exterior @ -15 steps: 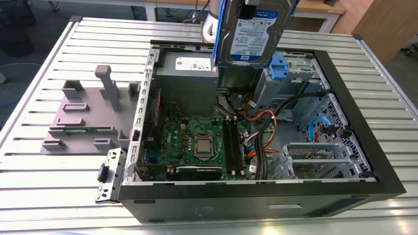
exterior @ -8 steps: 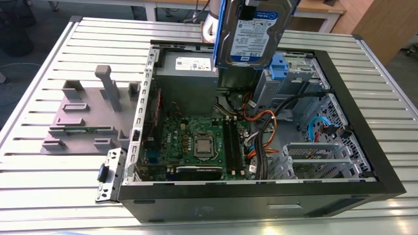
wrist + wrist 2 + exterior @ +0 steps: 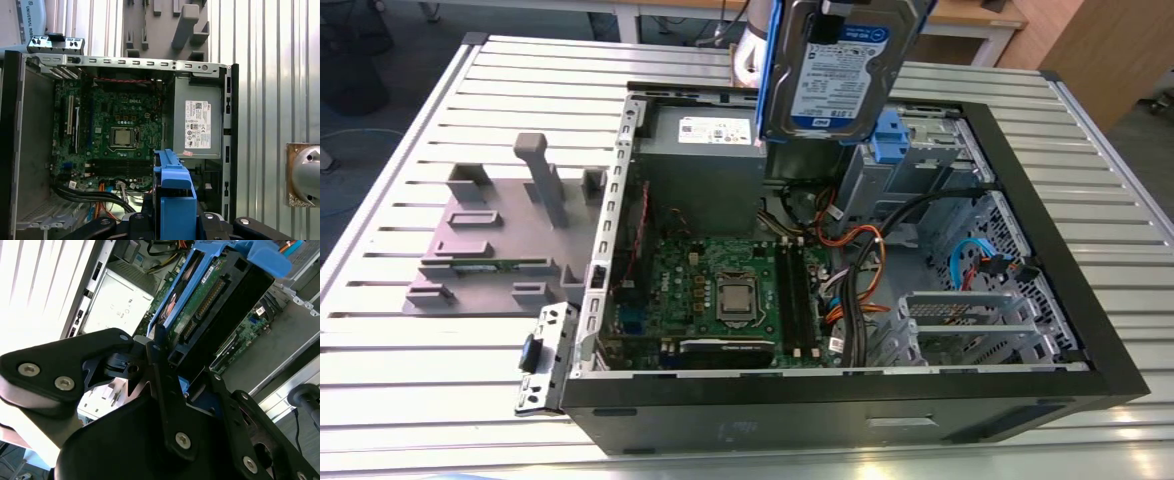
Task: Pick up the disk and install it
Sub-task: 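Pick up the disk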
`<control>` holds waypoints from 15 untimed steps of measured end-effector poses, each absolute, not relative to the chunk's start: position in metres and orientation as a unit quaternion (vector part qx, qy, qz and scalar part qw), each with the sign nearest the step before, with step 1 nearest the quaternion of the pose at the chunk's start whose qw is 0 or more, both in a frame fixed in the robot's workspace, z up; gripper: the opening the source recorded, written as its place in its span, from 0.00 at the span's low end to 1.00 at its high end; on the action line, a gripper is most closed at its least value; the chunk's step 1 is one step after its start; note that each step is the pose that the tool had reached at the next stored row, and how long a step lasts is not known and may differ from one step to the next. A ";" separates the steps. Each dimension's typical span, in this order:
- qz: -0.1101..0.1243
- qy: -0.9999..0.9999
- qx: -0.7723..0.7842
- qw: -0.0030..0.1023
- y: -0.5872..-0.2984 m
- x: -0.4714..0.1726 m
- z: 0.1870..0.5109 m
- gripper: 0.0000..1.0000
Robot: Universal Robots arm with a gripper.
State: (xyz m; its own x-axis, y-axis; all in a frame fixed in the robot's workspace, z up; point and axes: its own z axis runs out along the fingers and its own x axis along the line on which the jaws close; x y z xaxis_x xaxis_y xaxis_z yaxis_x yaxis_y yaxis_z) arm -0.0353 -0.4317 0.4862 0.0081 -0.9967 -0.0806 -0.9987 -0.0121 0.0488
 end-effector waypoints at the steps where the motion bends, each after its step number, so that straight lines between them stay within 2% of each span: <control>1: 0.046 0.703 -0.710 0.011 -0.432 -0.035 0.486 0.37; 15: 0.046 0.703 -0.710 0.011 -0.438 -0.035 0.486 0.37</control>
